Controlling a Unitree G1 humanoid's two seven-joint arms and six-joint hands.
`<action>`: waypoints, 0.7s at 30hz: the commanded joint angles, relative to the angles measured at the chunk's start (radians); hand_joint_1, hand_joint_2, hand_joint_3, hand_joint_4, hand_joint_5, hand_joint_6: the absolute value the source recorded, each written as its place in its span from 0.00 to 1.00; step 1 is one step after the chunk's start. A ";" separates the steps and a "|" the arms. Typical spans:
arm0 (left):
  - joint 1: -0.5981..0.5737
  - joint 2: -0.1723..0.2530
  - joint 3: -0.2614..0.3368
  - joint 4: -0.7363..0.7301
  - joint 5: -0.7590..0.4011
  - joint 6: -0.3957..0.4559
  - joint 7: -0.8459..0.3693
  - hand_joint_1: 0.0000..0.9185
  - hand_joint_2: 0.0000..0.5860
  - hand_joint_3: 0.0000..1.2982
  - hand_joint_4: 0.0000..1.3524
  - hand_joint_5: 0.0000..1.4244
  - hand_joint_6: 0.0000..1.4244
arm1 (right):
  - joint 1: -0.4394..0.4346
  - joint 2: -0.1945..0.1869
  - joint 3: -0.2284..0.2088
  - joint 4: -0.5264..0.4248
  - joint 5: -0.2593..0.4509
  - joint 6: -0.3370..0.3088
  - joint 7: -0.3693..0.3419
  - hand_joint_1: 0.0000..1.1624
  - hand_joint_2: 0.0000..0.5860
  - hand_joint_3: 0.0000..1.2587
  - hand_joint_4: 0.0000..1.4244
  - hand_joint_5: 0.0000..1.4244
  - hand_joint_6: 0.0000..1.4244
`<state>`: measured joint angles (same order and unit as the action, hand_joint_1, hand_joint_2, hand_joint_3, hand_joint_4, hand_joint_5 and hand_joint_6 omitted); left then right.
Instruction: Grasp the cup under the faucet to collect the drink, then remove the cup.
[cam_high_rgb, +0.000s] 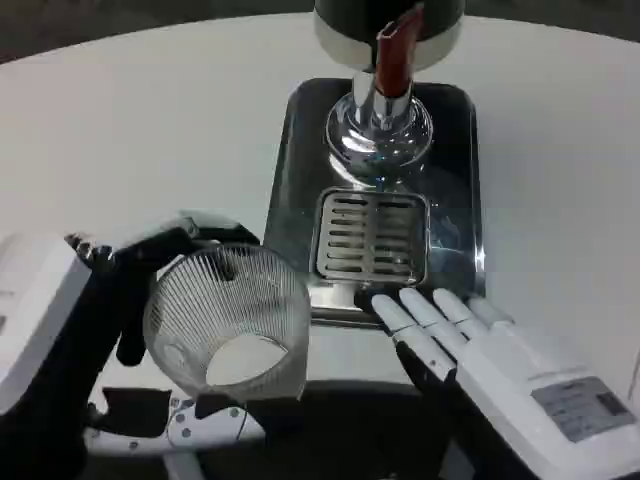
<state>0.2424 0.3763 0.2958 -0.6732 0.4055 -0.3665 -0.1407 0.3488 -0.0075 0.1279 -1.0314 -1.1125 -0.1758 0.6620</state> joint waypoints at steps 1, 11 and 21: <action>0.012 -0.001 -0.005 -0.004 -0.006 -0.013 0.000 0.65 0.00 0.76 0.81 0.89 1.00 | 0.000 0.003 0.001 -0.016 -0.002 0.009 0.014 0.42 0.67 0.02 0.00 0.00 0.00; -0.004 0.005 -0.006 0.003 -0.011 -0.009 -0.003 0.65 0.00 0.76 0.81 0.89 1.00 | -0.021 0.000 0.008 -0.016 -0.007 0.036 0.029 0.42 0.67 0.02 0.00 0.00 0.00; -0.027 0.004 -0.020 0.017 -0.006 -0.002 -0.004 0.65 0.00 0.76 0.81 0.89 1.00 | -0.030 -0.010 0.007 -0.016 -0.004 0.061 0.028 0.42 0.67 0.02 0.00 0.00 0.01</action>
<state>0.2268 0.3763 0.2886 -0.6565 0.4046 -0.3665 -0.1408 0.3170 -0.0121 0.1342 -1.0314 -1.1128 -0.1223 0.6851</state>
